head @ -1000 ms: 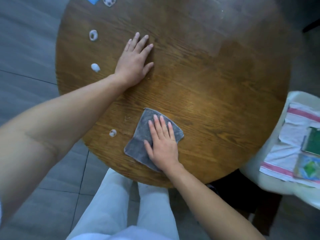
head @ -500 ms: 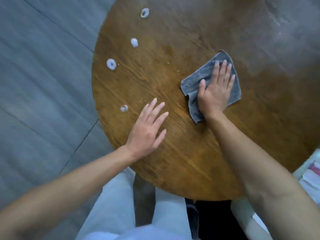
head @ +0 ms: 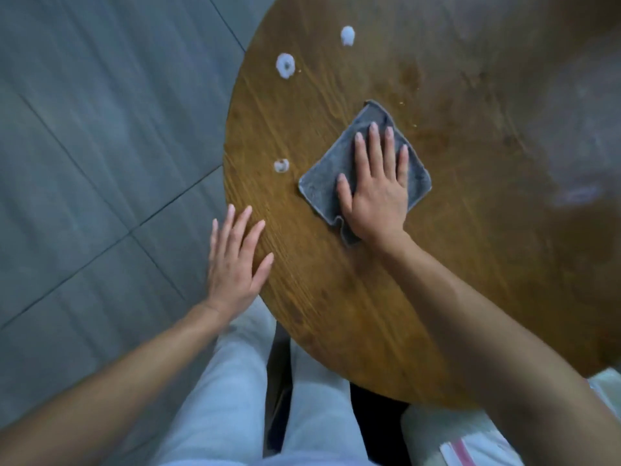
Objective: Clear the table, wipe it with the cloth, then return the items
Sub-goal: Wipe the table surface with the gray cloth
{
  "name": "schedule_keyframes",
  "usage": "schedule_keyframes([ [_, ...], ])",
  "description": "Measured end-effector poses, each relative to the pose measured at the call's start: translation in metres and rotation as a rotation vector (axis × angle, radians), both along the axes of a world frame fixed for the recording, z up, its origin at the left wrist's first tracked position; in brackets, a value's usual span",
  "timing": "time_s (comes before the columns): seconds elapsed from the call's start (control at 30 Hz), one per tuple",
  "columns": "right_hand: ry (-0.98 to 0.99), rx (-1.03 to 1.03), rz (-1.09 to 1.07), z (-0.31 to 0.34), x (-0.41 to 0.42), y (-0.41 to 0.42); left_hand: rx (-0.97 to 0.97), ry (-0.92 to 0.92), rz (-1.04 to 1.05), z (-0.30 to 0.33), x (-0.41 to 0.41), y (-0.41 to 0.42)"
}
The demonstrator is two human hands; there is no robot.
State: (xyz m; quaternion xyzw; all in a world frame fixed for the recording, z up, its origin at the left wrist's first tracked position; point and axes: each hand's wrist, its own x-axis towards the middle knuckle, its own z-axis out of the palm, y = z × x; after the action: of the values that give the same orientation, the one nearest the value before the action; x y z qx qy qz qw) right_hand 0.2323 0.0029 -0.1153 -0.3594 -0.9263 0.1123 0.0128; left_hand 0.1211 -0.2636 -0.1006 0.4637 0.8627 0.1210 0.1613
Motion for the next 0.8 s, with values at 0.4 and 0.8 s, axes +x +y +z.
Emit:
schedule_keyframes([
  [0.4, -0.075, -0.035, -0.034, 0.010, 0.000, -0.073, 0.064, -0.020, 0.128, -0.025, -0.029, 0.030],
  [0.8, -0.082, -0.039, -0.241, 0.006, -0.132, 0.042, 0.029, -0.017, 0.112, -0.026, -0.029, 0.029],
])
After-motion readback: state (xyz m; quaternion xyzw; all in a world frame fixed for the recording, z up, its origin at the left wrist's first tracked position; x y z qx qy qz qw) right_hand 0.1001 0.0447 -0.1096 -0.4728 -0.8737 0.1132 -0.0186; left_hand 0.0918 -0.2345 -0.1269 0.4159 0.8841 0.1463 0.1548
